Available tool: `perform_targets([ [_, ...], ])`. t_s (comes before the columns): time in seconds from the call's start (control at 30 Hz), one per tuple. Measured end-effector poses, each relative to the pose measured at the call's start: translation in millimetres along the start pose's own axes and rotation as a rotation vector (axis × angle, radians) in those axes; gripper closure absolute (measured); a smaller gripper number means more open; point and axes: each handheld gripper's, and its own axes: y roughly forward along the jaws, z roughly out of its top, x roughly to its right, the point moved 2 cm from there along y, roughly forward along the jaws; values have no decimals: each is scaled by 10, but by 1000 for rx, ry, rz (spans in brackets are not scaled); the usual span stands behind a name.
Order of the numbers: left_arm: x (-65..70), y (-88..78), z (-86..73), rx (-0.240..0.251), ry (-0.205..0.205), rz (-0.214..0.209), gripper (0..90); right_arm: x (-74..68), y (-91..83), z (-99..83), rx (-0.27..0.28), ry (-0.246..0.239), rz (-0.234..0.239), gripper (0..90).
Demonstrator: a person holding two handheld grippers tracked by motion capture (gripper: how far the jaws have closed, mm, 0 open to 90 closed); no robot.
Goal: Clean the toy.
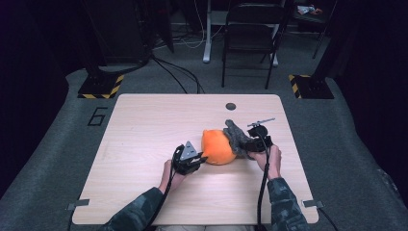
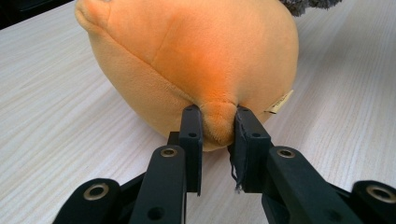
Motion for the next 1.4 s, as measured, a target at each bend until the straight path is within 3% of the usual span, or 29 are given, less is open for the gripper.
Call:
perform_targets([
  [0.07,-3,4,0,1,-7,0,751,67,59,-58,-32,-5,-47,714],
  [0.17,-6,9,-3,2,-13,2,750,112,91,-89,-51,-3,-73,715],
  [0.2,-19,8,-10,1,-17,-1,750,141,95,-93,-65,-6,-112,715],
  [0.27,-24,5,-14,0,-19,1,749,154,45,-73,-46,-9,-134,715],
  [0.4,-31,-6,-13,-5,-16,9,748,88,-88,-4,-8,-12,-114,714],
  [0.47,-22,-3,-3,-1,-14,8,748,-7,-199,66,43,-43,-105,714],
  [0.5,-7,8,5,6,-12,12,751,-126,-306,141,87,-71,-81,714],
  [0.63,19,10,14,5,5,12,753,-336,-429,244,142,-119,-37,714],
  [0.67,24,9,15,5,10,8,752,-507,-467,296,166,-146,-8,713],
  [0.77,50,10,27,8,15,13,751,-777,-486,333,169,-207,24,714],
  [0.8,50,10,27,8,15,13,751,-777,-486,333,169,-207,24,714],
  [0.87,63,9,34,7,26,16,752,-958,-423,349,165,-253,24,714],
  [0.9,71,13,33,10,34,12,752,-958,-423,349,165,-253,24,714],
  [1.0,70,16,23,8,39,18,753,-970,-164,293,90,-300,-59,711],
  [1.03,70,16,23,8,39,18,753,-970,-164,293,90,-300,-59,711],
  [1.07,66,21,16,-1,43,15,752,-924,-26,231,64,-316,-99,710],
  [1.13,63,19,18,4,38,15,751,-899,-1,221,81,-295,-84,710],
  [1.3,60,21,20,5,42,11,751,-856,-47,227,65,-310,-98,710],
  [1.4,53,17,13,4,42,6,751,-797,-61,223,57,-288,-103,709],
])
